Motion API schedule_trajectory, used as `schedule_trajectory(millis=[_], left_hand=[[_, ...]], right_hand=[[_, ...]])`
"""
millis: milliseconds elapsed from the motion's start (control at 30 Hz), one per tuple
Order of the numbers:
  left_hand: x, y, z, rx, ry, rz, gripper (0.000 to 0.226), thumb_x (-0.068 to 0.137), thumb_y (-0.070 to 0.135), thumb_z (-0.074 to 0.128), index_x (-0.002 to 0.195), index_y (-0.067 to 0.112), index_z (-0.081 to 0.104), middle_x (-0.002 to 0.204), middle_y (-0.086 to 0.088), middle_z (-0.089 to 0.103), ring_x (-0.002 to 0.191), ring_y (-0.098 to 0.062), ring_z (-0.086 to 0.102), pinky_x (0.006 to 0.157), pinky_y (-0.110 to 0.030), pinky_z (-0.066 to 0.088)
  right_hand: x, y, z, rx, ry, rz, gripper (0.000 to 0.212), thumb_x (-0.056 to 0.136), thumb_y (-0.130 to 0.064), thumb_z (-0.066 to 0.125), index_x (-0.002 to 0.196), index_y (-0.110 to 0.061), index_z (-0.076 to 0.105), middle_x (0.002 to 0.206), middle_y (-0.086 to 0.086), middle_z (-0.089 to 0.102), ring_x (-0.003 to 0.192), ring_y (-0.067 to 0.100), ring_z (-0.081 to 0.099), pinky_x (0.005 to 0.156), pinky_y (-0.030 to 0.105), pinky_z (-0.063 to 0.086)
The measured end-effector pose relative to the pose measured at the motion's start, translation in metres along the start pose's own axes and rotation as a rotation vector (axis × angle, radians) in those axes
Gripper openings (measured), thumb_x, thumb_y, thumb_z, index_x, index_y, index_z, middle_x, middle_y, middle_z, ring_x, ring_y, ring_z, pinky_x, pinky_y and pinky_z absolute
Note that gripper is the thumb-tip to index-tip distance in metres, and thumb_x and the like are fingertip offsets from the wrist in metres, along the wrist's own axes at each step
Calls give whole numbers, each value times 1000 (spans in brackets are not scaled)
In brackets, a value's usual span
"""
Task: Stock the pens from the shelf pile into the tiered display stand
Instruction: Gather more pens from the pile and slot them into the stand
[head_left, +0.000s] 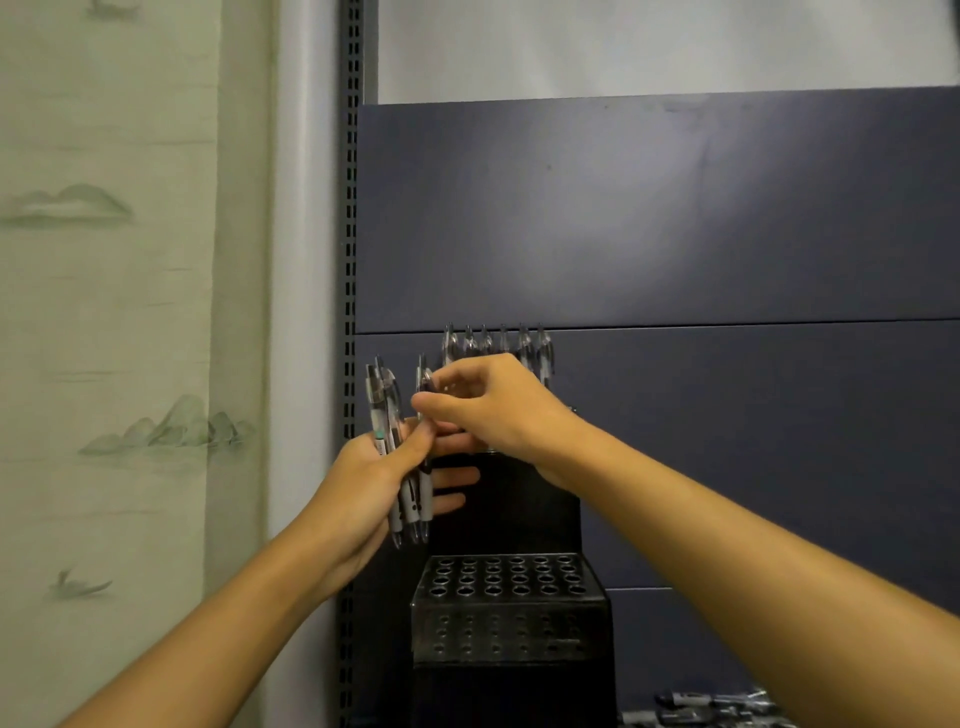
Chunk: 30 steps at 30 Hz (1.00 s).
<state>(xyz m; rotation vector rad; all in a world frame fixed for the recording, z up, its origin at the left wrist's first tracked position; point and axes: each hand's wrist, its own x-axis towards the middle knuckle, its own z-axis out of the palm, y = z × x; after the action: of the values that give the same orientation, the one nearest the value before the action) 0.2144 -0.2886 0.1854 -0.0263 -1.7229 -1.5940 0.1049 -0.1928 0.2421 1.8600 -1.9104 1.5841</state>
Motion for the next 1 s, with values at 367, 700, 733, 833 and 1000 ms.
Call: schedule_trajectory(millis=[367,700,733,833,1000], left_hand=[[-2,-9,-9,148,-27,-108,27,102,22,45,122,16,62,112,-2,75,101,-23,73,81,-36,61],[-12,0,-18,146,30,-101,23,102,18,46,115,12,64,102,-3,77,87,-26,76,70,-33,62],[-13,0,-18,150,26,-101,23,102,18,46,115,13,64,103,-3,77,87,-26,76,69,-32,63],[-14,1,-19,171,14,-103,23,102,18,46,116,13,63,104,-3,77,88,-27,76,68,-32,63],[-15,2,-23,184,18,-104,22,102,18,47,114,13,64,103,-3,77,88,-27,75,69,-33,63]], right_hand=[[23,-7,-25,231,205,22,22,96,-20,63,117,-13,67,98,7,76,70,19,73,61,27,58],[52,-11,-60,180,338,66,28,95,-17,66,121,-8,64,100,12,73,76,28,76,68,36,63],[52,-10,-60,195,337,67,29,95,-16,66,122,-8,64,101,12,73,75,27,76,68,35,63],[53,-4,-56,199,344,72,32,94,-16,66,125,-9,63,105,12,72,76,24,76,71,37,64],[56,0,-52,212,348,85,33,94,-17,66,127,-10,63,109,12,71,76,25,76,71,37,63]])
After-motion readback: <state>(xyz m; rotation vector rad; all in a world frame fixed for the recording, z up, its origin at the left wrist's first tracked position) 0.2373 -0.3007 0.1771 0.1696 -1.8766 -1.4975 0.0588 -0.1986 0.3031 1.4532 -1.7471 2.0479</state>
